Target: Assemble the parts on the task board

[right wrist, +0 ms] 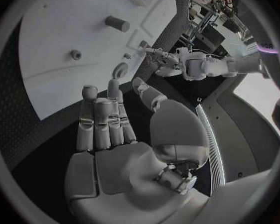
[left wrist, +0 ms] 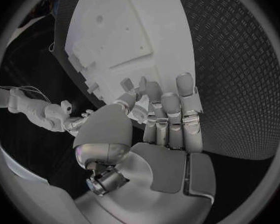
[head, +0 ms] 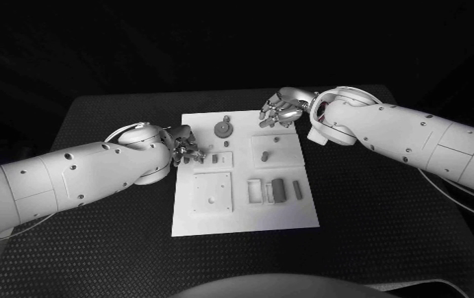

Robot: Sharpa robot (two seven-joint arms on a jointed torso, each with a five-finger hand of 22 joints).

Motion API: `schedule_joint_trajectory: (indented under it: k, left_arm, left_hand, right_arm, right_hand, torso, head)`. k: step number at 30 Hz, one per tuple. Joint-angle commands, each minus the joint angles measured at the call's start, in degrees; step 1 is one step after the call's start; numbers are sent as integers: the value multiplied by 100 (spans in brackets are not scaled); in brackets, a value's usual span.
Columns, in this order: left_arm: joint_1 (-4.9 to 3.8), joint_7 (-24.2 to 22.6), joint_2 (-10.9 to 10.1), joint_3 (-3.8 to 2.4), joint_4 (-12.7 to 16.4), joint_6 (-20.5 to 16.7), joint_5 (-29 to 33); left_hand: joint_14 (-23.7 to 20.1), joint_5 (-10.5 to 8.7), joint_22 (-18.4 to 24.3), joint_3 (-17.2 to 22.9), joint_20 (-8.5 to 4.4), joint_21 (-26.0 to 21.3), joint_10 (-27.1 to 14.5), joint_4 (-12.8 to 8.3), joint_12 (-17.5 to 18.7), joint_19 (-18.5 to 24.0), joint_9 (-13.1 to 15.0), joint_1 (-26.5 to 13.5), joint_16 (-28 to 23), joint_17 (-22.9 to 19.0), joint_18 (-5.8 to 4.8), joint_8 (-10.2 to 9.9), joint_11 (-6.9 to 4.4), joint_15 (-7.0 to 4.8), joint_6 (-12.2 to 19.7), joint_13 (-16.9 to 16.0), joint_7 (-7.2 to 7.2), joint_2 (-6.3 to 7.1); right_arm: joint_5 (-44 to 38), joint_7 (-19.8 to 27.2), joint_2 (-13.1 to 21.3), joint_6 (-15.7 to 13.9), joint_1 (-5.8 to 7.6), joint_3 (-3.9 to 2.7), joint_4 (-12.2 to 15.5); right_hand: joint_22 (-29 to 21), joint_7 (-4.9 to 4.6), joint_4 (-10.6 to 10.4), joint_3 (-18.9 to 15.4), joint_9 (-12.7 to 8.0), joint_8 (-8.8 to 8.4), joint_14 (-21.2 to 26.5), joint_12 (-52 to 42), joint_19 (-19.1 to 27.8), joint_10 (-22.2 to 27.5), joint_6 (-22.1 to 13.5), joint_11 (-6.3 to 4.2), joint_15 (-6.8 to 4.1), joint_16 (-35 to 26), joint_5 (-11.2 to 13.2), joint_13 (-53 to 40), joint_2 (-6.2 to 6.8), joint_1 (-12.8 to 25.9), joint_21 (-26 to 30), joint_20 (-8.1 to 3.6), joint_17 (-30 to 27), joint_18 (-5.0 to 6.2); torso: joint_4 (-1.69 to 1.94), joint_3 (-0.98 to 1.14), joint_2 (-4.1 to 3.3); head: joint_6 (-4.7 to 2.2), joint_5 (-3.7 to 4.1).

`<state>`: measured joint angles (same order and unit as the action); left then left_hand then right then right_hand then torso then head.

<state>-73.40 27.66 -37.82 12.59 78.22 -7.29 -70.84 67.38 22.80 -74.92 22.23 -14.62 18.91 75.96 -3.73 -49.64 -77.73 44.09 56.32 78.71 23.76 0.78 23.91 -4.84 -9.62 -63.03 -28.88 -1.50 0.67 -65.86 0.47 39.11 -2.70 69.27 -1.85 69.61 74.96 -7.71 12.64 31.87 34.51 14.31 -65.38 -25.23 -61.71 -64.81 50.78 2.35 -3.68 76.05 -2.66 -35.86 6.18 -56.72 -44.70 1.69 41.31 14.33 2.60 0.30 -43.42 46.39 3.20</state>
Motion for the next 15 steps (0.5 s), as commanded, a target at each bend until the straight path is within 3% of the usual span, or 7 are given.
schedule_joint_trajectory:
  k: [1, 15]
  left_arm:
    - [0, -79, 6, -3, 24, -29, 27]
    - [53, -58, 15, -2, 15, -21, -28]
  left_hand:
    - [46, 23, -108, 1142, -40, 28, 28, -1109, 16, 12, 5, 54, 21, 7, -77, 36, 5, -44, -34, 1, 3, -1]
    - [51, 23, -106, 1144, -39, 26, 31, -1105, 22, 10, 7, 48, 17, 6, -78, 33, 5, -45, -34, 3, 2, 5]
  right_arm:
    - [-1, 55, 2, 79, -3, -1, 10]
    - [1, 53, 14, 81, -3, -1, 17]
  right_hand:
    - [96, -108, -27, -4, 9, -39, 27, -38, 34, 28, 56, 22, -4, -13, -21, -8, 13, 56, 17, -22, -7, 67]
    - [96, -108, -29, -4, 10, -39, 28, -38, 35, 28, 56, 22, -4, -13, -21, -8, 14, 58, 17, -22, -8, 67]
  torso:
    - [-1, 2, -1]
    - [-1, 5, -4]
  head:
    - [-2, -2]
    - [12, -13]
